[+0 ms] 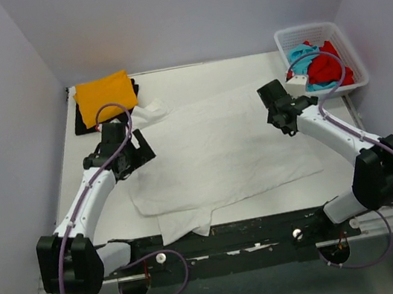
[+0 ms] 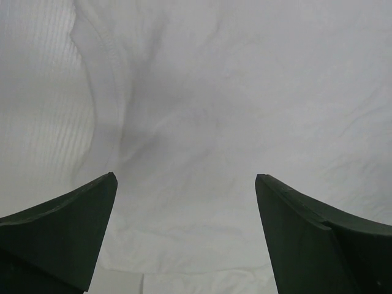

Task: Fold and stack the t-shirts
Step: Flatten out the tshirt

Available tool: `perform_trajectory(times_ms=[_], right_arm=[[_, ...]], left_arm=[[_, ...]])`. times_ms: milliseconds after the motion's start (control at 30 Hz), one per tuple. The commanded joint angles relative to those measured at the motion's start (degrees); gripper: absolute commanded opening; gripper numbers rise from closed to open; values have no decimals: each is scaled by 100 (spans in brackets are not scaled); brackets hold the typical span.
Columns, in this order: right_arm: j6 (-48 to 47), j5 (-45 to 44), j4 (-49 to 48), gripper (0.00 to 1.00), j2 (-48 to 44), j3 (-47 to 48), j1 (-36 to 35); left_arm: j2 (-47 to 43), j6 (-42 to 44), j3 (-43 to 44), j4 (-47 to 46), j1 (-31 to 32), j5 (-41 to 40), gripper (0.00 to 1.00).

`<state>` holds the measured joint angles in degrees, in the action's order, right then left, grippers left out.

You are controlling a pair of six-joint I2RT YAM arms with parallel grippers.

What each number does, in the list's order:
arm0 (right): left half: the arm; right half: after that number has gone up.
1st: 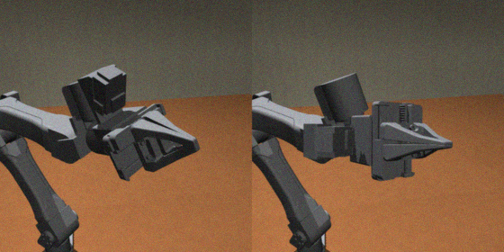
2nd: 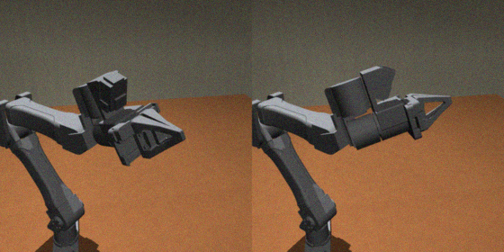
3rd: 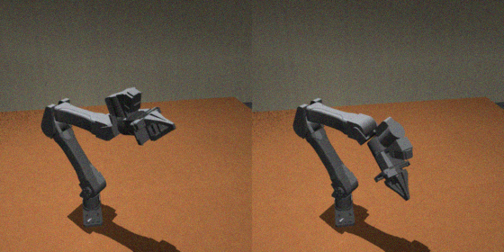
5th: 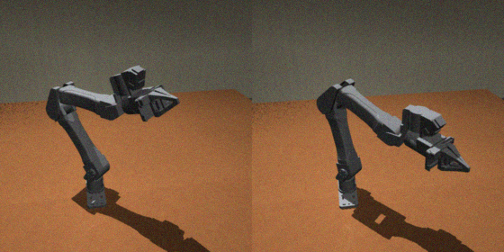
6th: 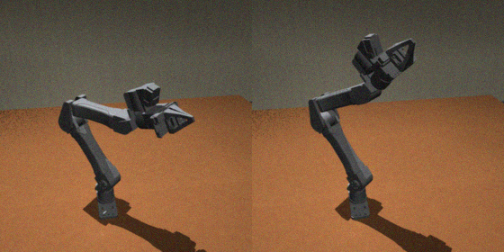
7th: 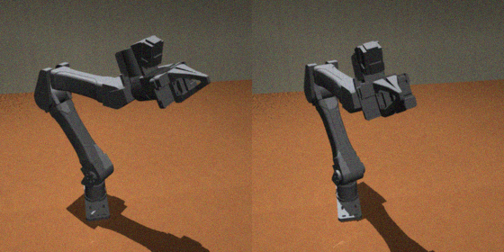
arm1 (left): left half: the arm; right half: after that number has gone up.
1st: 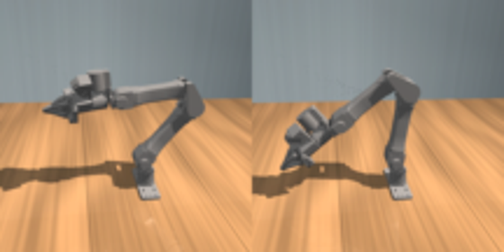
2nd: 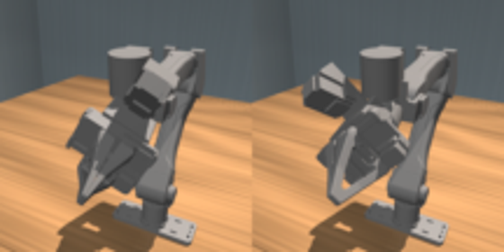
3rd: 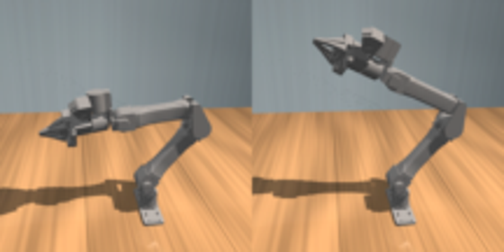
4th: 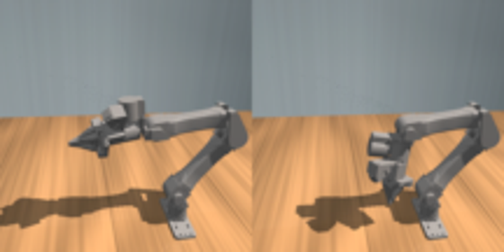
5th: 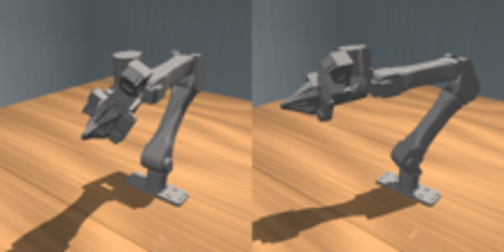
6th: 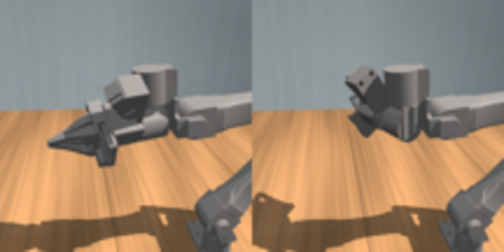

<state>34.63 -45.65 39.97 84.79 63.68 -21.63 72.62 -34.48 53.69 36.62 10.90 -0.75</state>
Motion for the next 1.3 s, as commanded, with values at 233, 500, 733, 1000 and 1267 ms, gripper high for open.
perform_trajectory(times_ms=[233, 500, 733, 1000, 1267], right_arm=[[-93, 1978, -2373, 100, -1990, -1820, 33], [-458, 3952, -3404, 100, -2055, -2458, 28], [-257, 4103, -3803, 100, -1231, -2609, 27], [191, 3331, -4204, 100, -245, -2618, 28], [294, 2077, -4248, 100, 639, -2077, 47]], left_arm=[[-2183, -1266, -1535, -122, 1663, -407, 99], [-2227, -1738, -2665, -776, 2940, 481, 99], [-541, -1417, -2200, -1543, 2710, -59, 98], [1796, -862, -731, -1738, 1943, 237, 98], [3083, -350, 1097, -1180, 1486, 255, 99]])
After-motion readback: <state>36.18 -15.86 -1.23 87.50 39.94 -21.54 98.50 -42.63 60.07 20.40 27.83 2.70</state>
